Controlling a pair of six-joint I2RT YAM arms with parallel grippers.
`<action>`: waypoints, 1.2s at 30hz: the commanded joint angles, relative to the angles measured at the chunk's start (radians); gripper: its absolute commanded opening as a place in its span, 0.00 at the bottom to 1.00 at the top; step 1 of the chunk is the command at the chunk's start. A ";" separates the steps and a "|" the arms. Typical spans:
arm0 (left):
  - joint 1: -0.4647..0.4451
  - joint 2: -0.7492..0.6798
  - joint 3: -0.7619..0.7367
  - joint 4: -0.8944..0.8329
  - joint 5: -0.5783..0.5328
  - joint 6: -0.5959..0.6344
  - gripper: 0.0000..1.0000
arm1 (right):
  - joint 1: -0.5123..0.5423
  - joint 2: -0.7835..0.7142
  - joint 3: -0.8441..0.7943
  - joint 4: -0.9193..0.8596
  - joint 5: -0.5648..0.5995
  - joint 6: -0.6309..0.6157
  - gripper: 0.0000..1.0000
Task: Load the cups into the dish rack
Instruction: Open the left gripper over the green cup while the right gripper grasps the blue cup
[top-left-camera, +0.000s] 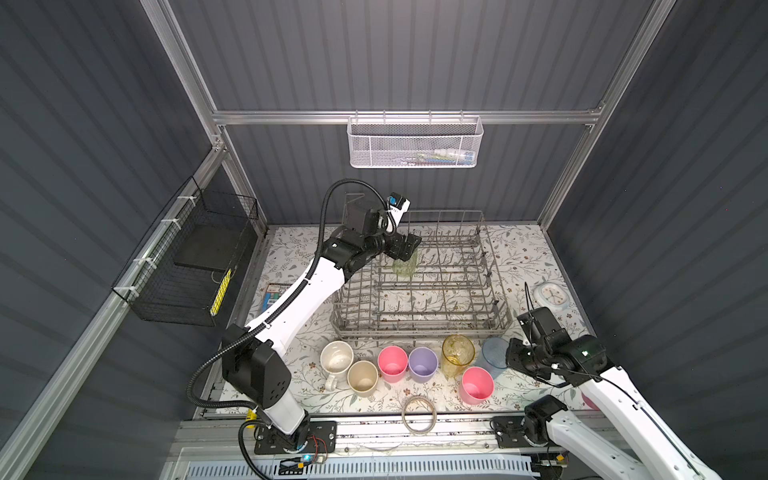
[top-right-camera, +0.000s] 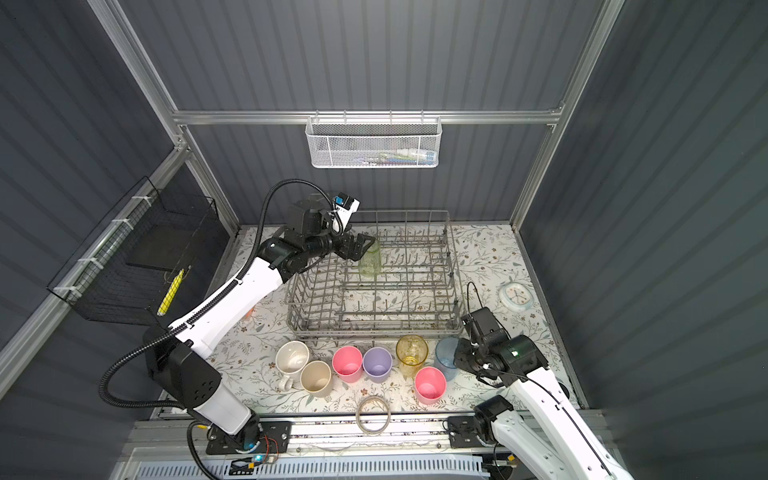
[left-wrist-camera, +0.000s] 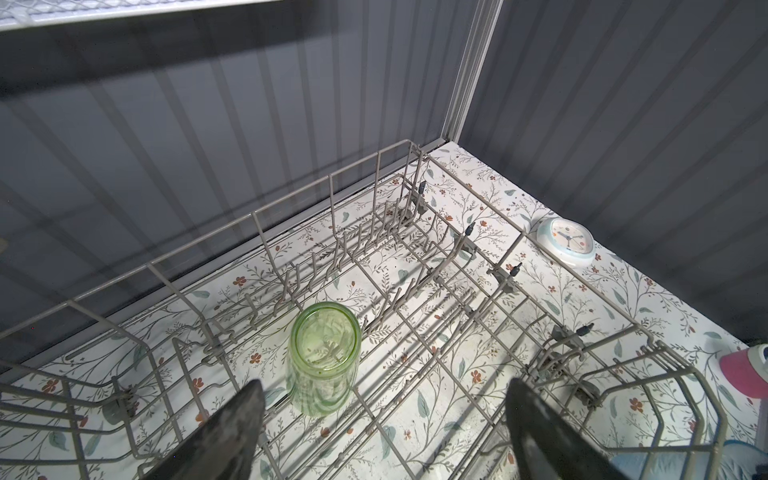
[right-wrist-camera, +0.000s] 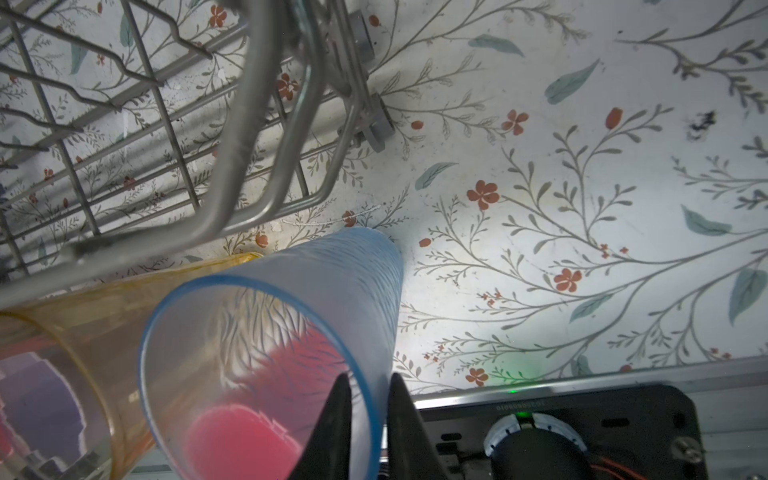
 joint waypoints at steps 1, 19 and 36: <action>-0.005 -0.024 -0.007 0.023 0.004 0.009 0.90 | 0.006 -0.015 -0.012 -0.022 0.027 0.024 0.10; -0.005 -0.026 -0.017 0.033 0.002 0.012 0.90 | 0.006 -0.099 0.124 -0.246 0.223 0.101 0.00; -0.005 -0.041 -0.023 0.038 0.001 0.012 0.90 | 0.005 -0.093 0.591 -0.327 0.414 0.029 0.00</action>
